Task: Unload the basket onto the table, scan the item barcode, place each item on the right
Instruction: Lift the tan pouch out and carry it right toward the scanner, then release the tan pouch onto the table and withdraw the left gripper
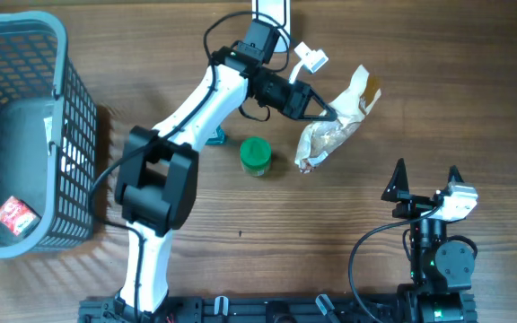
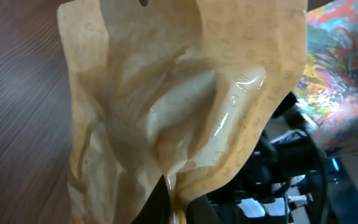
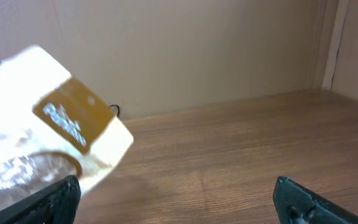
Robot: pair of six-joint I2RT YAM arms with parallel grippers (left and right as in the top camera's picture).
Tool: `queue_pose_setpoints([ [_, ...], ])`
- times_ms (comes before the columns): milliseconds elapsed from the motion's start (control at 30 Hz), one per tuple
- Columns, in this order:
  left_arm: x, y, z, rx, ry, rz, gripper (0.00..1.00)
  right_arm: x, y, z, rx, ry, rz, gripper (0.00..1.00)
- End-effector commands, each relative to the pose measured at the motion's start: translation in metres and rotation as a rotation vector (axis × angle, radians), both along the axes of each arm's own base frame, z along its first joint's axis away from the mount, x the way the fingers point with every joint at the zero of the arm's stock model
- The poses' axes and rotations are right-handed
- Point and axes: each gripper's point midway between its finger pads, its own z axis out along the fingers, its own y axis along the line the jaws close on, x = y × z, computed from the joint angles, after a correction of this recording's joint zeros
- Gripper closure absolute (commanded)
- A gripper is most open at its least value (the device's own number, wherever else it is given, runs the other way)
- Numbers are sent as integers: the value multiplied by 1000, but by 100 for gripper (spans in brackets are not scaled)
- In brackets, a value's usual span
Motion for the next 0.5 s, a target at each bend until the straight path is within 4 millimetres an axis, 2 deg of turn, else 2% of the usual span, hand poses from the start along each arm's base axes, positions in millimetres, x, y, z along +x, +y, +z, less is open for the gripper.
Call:
queue_pose_setpoints([
  [0, 0, -4, -19, 11, 41, -10, 96, 0, 2, 2, -17, -6, 12, 0],
  [300, -12, -25, -68, 50, 81, -57, 96, 0, 2, 2, -17, -6, 12, 0],
  [467, -17, -35, -80, 48, 72, -79, 96, 0, 2, 2, -17, -6, 12, 0],
])
